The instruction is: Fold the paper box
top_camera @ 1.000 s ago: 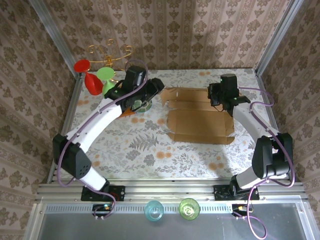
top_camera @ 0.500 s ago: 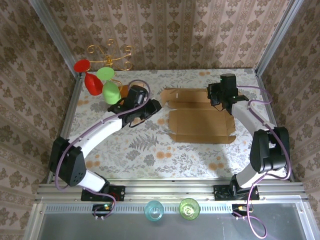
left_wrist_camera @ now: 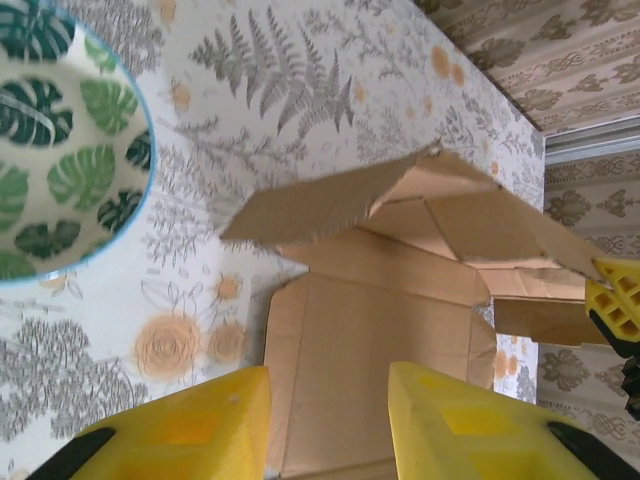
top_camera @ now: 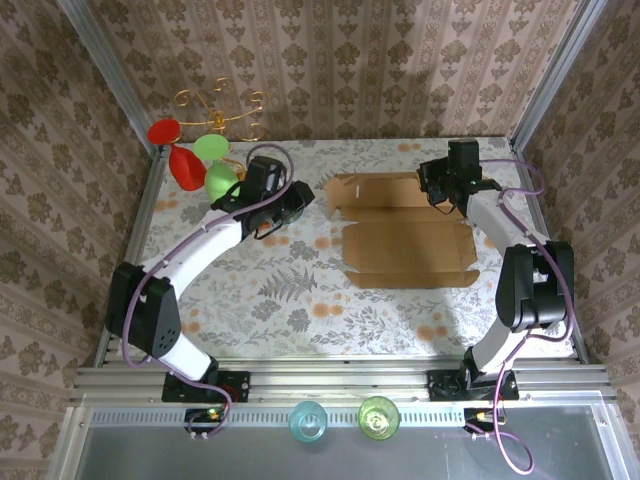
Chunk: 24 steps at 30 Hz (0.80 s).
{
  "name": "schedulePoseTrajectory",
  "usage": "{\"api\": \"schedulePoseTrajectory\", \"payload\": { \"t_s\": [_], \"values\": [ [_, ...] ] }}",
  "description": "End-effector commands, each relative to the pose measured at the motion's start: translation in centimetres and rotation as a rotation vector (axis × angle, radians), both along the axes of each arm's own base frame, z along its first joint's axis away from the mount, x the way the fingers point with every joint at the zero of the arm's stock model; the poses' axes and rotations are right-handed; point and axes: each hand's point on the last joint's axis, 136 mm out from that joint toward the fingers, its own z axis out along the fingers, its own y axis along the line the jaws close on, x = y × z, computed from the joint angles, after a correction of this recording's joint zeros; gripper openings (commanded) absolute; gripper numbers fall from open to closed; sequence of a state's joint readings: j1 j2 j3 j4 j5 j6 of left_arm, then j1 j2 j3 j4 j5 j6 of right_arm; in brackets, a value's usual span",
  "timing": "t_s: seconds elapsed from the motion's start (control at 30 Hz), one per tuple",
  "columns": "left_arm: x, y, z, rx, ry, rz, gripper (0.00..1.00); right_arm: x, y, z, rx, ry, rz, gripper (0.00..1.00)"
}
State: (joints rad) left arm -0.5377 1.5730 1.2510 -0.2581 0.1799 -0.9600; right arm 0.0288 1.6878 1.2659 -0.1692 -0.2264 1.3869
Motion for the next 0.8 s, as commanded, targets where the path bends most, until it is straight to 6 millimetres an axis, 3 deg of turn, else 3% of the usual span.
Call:
{"api": "schedulePoseTrajectory", "payload": {
  "t_s": [0.0, 0.2, 0.33, 0.6, 0.77],
  "values": [
    [0.5, -0.1, -0.6, 0.086, -0.011, -0.073, 0.36, -0.7, -0.8, -3.1, -0.056, 0.110, 0.058, 0.00],
    [1.0, 0.0, -1.3, 0.135, -0.022, -0.097, 0.36, 0.7, -1.1, -4.6, -0.039, 0.132, 0.094, 0.00],
    [2.5, -0.2, -1.8, 0.174, -0.047, -0.131, 0.35, 1.2, -1.4, -4.9, -0.023, 0.145, 0.101, 0.00],
    [5.7, -3.0, -4.1, 0.286, -0.112, -0.337, 0.16, 1.5, -2.2, -4.1, -0.009, 0.129, 0.100, 0.00],
    [5.0, -4.5, -5.9, 0.331, -0.128, -0.434, 0.15, 1.8, -2.2, -3.4, 0.006, 0.104, 0.100, 0.00]
  ]
}}
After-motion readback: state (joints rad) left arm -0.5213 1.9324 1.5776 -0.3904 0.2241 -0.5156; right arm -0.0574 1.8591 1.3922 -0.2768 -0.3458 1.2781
